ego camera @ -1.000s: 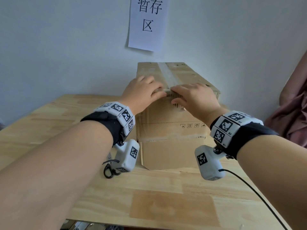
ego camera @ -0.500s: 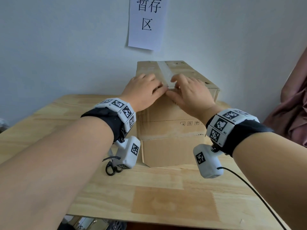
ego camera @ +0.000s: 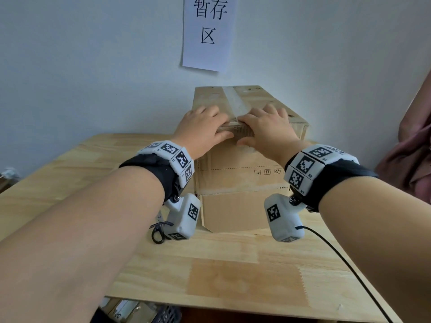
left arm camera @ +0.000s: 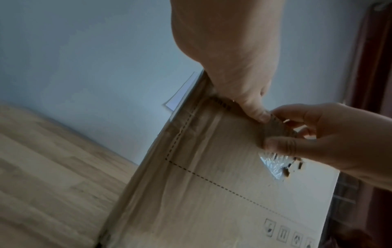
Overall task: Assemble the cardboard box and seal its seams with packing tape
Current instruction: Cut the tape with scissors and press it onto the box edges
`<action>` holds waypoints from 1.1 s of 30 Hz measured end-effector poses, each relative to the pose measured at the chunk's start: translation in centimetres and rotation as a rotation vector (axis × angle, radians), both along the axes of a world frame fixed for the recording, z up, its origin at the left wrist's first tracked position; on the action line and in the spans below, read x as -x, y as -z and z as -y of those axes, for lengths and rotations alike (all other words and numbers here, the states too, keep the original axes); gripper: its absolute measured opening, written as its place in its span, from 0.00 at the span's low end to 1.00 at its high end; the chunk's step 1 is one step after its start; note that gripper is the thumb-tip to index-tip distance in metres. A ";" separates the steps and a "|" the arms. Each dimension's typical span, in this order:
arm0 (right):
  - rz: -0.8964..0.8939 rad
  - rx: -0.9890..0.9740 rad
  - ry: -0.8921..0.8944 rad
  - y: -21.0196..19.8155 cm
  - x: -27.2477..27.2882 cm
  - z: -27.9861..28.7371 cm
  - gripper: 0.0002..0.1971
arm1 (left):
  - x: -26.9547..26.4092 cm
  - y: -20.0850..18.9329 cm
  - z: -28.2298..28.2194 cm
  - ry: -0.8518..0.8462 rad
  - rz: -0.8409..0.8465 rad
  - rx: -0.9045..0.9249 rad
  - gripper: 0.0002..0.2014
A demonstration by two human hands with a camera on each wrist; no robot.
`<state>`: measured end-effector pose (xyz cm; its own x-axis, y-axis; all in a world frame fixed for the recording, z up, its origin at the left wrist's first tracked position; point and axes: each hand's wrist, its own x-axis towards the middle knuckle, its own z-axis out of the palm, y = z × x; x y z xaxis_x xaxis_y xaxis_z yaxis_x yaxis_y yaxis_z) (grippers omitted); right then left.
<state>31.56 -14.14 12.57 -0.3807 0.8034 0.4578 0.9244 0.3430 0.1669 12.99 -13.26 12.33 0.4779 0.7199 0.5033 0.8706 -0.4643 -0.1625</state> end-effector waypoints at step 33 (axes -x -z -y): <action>-0.227 0.070 0.030 -0.7 -7.7 2.0 0.31 | -7.6 0.0 -0.2 -0.099 -0.159 -0.087 0.33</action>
